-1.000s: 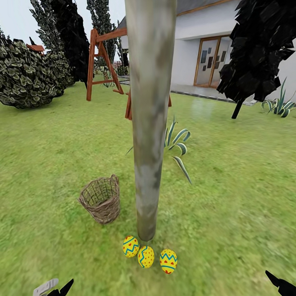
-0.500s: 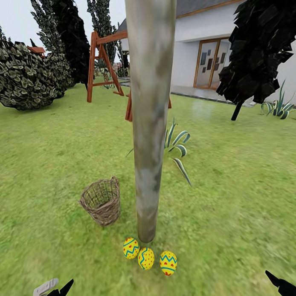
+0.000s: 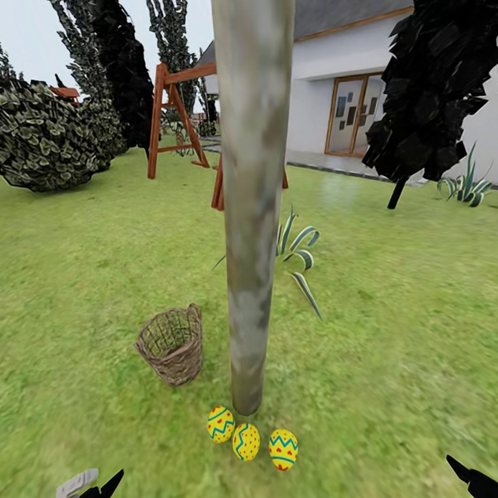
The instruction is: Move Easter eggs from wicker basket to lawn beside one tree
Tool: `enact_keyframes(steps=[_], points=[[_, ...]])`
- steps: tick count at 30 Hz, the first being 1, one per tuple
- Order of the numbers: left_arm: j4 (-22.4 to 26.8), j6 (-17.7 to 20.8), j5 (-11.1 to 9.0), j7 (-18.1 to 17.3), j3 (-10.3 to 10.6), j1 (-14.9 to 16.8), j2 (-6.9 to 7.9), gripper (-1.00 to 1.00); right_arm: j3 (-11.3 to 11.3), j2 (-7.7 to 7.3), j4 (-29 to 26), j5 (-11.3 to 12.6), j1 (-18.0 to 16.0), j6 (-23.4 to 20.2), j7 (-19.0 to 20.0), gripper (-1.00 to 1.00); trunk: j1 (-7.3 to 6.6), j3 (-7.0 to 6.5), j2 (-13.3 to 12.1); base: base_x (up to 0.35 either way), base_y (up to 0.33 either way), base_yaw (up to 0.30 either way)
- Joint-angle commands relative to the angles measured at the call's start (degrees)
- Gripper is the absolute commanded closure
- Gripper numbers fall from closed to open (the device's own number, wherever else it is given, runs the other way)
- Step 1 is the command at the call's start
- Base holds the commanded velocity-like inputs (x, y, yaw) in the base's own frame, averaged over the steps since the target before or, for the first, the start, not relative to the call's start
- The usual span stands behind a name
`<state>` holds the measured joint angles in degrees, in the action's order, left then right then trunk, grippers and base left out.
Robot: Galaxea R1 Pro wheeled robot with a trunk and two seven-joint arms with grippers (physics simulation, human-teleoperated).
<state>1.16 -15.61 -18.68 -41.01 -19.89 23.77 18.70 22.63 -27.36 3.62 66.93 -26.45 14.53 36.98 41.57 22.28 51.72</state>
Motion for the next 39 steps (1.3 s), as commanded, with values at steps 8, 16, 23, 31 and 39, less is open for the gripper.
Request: enact_keyframes(steps=[8,16,23,31,39], points=[[-0.11,-0.2,0.04,-0.21,-0.2,0.06,0.02,-1.0,0.49,0.02,0.24,0.36,-0.11,0.23,0.37,-1.0,-1.76,-2.12,-3.18,0.0,0.0,0.0],[-0.11,-0.21,0.04,-0.22,-0.19,0.05,0.02,-1.0,0.49,0.03,0.24,0.34,-0.1,0.23,0.37,-1.0,-3.51,-4.29,-6.38,0.0,0.0,0.0],[-0.11,-0.21,0.04,-0.13,-0.15,0.05,0.02,-1.0,0.49,0.01,0.24,0.32,-0.09,0.23,0.37,-1.0,-5.05,-6.19,-9.19,0.0,0.0,0.0],[-0.11,-0.2,0.04,-0.13,-0.15,0.05,0.02,-1.0,0.49,0.03,0.24,0.31,-0.11,0.23,0.37,-1.0,-6.81,-8.36,-12.4,0.0,0.0,0.0],[-0.11,-0.2,0.04,-0.13,-0.15,0.06,0.02,-1.0,0.49,0.03,0.24,0.31,-0.09,0.23,0.37,-1.0,-8.56,-10.54,-15.61,0.0,0.0,0.0]])
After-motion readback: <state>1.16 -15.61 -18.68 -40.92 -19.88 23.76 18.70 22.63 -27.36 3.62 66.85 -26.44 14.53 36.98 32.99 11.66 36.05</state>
